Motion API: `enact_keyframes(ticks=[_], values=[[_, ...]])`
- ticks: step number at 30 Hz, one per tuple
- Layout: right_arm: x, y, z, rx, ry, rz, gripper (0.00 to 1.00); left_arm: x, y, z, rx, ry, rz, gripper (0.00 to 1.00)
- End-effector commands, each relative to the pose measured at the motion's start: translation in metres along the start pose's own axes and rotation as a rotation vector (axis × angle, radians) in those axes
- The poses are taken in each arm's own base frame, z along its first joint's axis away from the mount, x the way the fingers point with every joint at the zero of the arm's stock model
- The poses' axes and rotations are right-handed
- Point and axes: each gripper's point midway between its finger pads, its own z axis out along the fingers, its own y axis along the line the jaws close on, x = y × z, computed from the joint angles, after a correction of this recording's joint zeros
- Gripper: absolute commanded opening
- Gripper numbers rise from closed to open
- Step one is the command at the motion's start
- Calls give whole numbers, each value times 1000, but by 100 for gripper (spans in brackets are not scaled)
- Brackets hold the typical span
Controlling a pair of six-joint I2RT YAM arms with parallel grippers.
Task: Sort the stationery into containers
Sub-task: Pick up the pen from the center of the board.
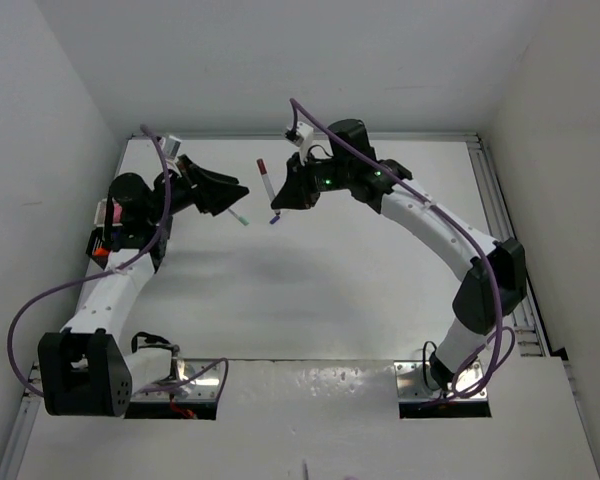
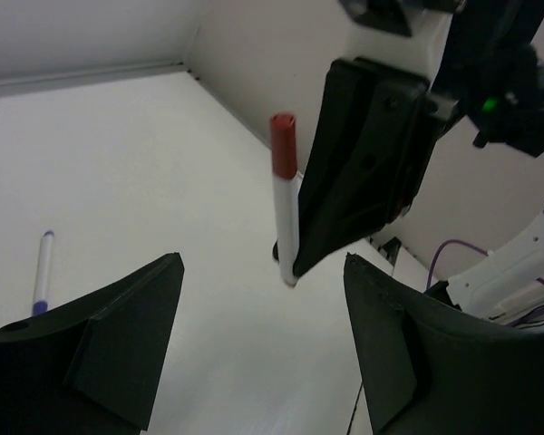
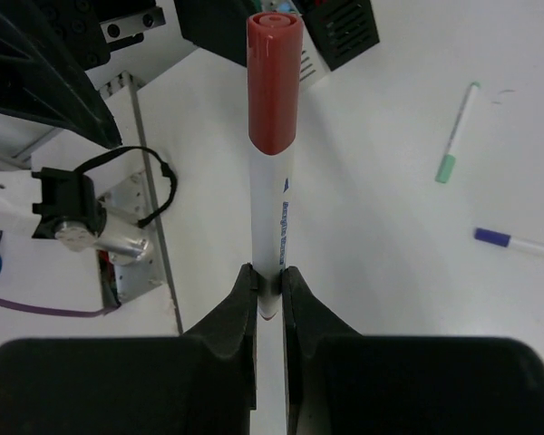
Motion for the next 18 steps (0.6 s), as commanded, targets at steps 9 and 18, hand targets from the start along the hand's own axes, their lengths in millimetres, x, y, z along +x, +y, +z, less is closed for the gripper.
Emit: enact_keyframes(ticks=[9,18], values=[[-24,45,-1,-115,-50,-54,0,-42,-35,29,108,-121,81,77],[-23,57,9,-146,-36,-65,0,-49,-42,35,148,-146,98,66]])
